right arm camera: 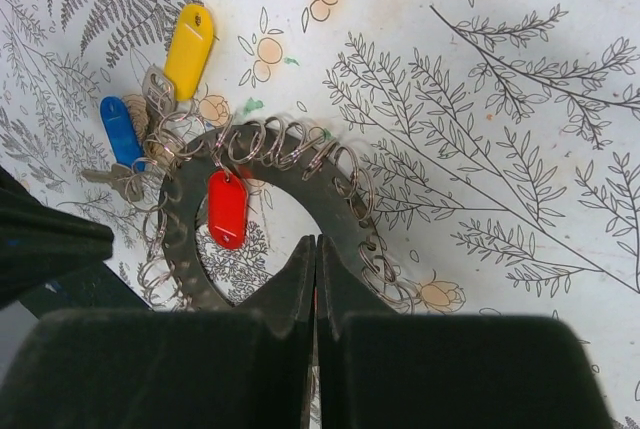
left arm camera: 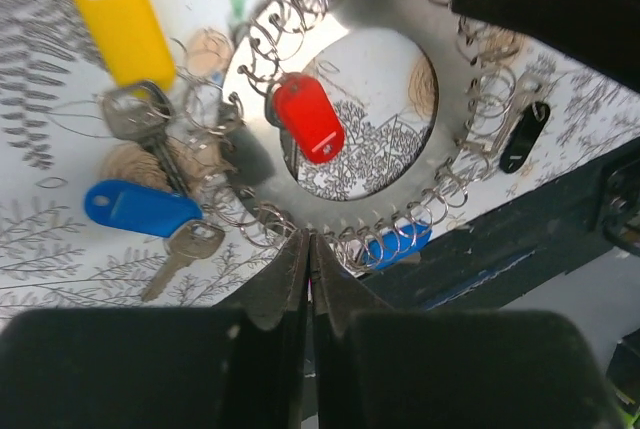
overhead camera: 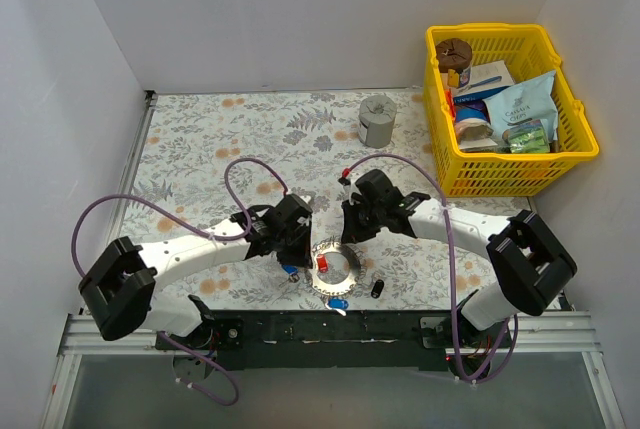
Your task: Put the keys on the keyring
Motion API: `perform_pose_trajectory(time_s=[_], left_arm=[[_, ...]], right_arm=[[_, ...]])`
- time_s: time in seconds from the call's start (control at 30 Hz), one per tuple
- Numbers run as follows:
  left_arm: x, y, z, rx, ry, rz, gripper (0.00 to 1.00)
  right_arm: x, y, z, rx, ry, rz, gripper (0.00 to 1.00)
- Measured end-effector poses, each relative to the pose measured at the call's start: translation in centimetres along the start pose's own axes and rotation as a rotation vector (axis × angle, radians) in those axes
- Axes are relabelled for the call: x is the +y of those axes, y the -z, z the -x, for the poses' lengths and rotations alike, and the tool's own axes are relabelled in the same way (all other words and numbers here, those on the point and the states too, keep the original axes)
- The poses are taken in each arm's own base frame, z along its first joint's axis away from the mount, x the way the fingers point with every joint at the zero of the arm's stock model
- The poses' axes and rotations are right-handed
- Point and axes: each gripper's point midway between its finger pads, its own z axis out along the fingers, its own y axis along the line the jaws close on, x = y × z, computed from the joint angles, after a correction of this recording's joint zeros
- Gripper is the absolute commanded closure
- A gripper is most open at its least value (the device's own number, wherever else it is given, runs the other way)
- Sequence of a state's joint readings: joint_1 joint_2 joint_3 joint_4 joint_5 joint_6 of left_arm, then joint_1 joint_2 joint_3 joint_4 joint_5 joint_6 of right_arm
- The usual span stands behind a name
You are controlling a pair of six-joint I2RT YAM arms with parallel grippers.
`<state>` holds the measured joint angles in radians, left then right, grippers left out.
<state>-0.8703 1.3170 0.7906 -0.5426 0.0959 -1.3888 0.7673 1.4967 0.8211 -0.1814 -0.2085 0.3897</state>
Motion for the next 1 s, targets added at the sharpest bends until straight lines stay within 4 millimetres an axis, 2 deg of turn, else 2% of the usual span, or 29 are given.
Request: perform_pose_trajectory(time_s=[0.17, 0.3, 0.5, 0.73, 1.0], left_arm=[[-0.2, -1.6, -3.0, 0.087, -0.021, 0.022, 1.0], [0.1, -2.2, -4.4, 0.129, -0.016, 0.031, 1.0], [1.6, -3.1, -6.4, 0.189, 0.013, 0.071, 1.0], [0.7, -3.9, -5.8, 0.2, 0.029, 0.076, 1.0], [0.7, -5.0, -3.0, 0.16, 0.009, 0.161, 1.0]], right_arm=[[-0.2, -0.5, -0.5, 0.021, 0.014, -0.005, 0.99], [-0.7, -1.0, -1.0, 0.04, 0.017, -0.021, 0.99], [-1.6, -1.1, -1.1, 0.038, 0.02, -0.066, 0.99], [-2.7, -0.9, -1.4, 0.048, 0.016, -0.128, 0.99], [-4.7, -0.2, -1.7, 0.048, 0.019, -0.242, 0.99]])
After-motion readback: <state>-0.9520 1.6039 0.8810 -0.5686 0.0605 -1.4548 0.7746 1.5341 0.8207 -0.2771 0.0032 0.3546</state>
